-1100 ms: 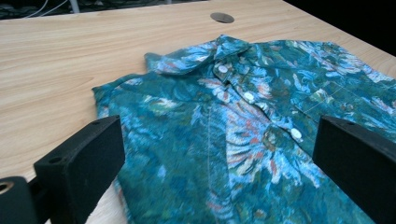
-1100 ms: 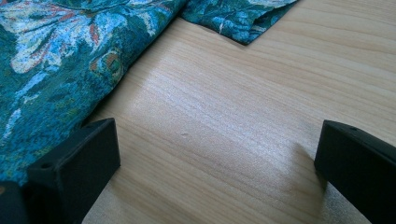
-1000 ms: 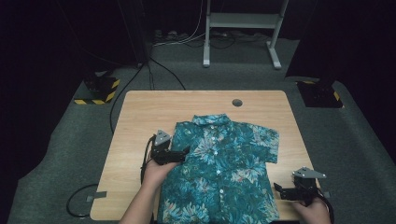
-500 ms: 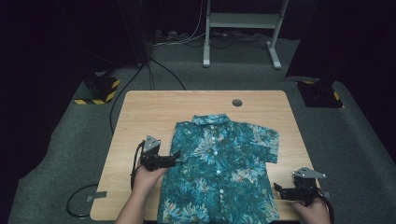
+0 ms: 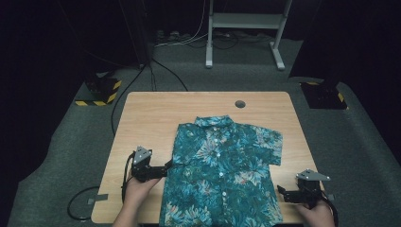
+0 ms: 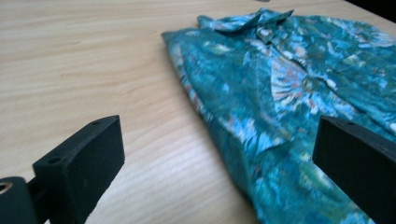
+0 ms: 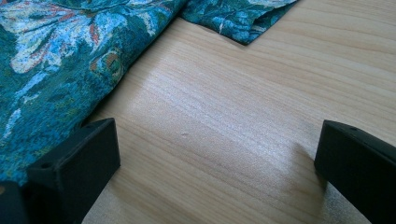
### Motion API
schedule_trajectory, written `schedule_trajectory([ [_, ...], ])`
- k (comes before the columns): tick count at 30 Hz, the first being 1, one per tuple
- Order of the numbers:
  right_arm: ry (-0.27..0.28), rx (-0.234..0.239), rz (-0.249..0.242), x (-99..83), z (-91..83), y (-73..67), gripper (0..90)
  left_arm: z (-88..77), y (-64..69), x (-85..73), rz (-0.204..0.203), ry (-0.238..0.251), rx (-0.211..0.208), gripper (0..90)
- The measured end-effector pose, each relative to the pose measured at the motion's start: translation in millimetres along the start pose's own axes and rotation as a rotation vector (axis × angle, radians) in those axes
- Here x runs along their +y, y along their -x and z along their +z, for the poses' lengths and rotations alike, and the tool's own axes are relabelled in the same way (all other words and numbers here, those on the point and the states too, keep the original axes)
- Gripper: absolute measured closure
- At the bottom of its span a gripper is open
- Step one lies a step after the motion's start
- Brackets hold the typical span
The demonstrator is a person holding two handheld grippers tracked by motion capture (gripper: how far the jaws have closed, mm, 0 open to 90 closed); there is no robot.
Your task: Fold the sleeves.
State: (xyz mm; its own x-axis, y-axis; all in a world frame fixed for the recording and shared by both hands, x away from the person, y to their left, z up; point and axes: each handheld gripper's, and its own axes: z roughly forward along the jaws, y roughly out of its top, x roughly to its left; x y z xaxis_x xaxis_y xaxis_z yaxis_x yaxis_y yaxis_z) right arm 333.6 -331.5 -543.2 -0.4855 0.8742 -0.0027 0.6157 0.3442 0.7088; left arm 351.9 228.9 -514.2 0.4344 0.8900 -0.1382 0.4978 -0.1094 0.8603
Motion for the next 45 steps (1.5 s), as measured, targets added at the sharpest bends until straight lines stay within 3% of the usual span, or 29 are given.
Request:
schedule_trajectory([
  [7,0.000,0.000,0.000,0.0,0.0,0.0,0.0,-9.5,-4.0,-18.1,0.012,-0.030,0.021,2.8],
  [16,0.000,0.000,0.000,0.0,0.0,0.0,0.0,-18.4,-8.4,-41.0,0.052,-0.117,0.076,2.8],
  [23,0.000,0.000,0.000,0.0,0.0,0.0,0.0,-18.9,-3.9,-44.2,0.089,-0.159,0.122,3.0],
  [28,0.000,0.000,0.000,-0.1,0.0,0.0,0.0,-11.6,-2.3,-43.5,0.092,-0.248,0.119,2.4],
  [38,-0.001,0.003,0.001,0.2,-0.1,0.3,0.1,-10.9,-2.4,-43.2,0.086,-0.252,0.113,1.1],
  [41,0.020,0.038,-0.010,-0.8,-2.2,2.0,2.6,-11.2,-3.0,-43.1,0.087,-0.251,0.105,0.9],
  [45,0.025,0.011,0.017,2.8,-5.5,4.3,1.2,-11.4,-3.1,-43.2,0.086,-0.249,0.101,1.1],
])
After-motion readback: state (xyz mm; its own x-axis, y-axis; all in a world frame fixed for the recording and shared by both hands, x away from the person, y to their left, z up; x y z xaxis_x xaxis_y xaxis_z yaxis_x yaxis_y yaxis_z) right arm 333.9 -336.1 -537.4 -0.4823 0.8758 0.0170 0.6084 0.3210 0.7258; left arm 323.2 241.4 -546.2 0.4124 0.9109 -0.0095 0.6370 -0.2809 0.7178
